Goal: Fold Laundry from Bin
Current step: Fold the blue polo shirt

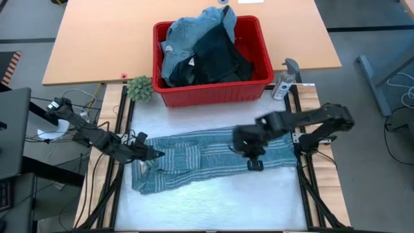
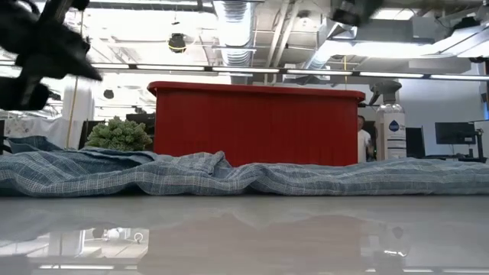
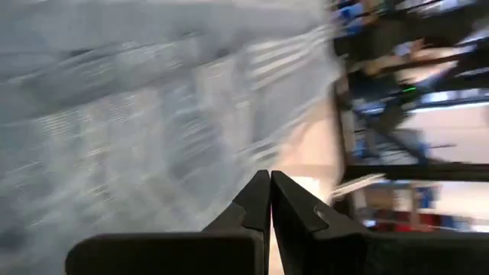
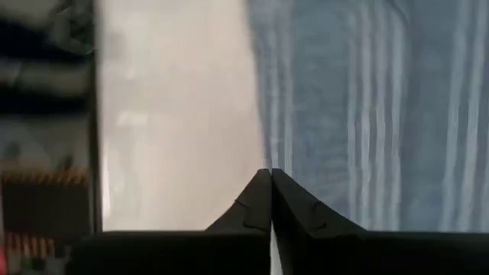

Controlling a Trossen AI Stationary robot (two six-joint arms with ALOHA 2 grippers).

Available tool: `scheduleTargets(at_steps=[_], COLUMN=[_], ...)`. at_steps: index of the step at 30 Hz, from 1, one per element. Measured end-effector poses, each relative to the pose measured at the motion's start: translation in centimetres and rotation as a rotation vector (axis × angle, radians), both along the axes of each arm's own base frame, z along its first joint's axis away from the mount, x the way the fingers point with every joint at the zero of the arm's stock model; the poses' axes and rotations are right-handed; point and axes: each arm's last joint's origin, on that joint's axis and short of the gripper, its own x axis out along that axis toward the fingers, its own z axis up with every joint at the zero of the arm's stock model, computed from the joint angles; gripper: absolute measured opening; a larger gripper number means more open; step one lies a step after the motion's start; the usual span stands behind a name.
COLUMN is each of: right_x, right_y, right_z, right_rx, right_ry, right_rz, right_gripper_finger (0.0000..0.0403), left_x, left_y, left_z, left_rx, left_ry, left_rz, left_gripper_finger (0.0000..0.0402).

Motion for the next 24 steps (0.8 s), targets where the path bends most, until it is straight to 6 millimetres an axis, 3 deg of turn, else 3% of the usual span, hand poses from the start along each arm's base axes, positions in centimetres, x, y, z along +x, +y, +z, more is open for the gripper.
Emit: scheduleTargets(at_steps=[4, 7, 11, 18, 24], right_x=[-2.7, -3.3, -3.3, -2.7, -2.6], right_y=[1.8, 3.0, 3.9, 5.3, 5.4], right_z=[-3.6, -5.8, -8.1, -9.6, -10.1], right_rx=[0.031, 0.118, 0.202, 0.189, 0.171], right_ry=[-0.141, -0.299, -0.369, -0.351, -0.336], right_rz=[-0.251, -0.361, -0.435, -0.429, -0.429], right_gripper_finger=[0.0015, 0.0018, 0.0019, 0.0019, 0.0019], left_x=[1.0, 1.9, 2.8, 3.7, 5.2], left_y=[-0.5, -1.2, -2.1, -3.4, -5.0], left_z=[0.1, -0.6, -2.3, -5.5, -7.2], left_rx=[0.060, 0.090, 0.091, 0.157, 0.215], left_ry=[-0.045, -0.018, 0.067, 0.229, 0.411], left_rz=[0.011, -0.012, -0.033, -0.027, -0.171], left_gripper_finger=[0.0000, 0.0000, 0.0000, 0.0000, 0.0000])
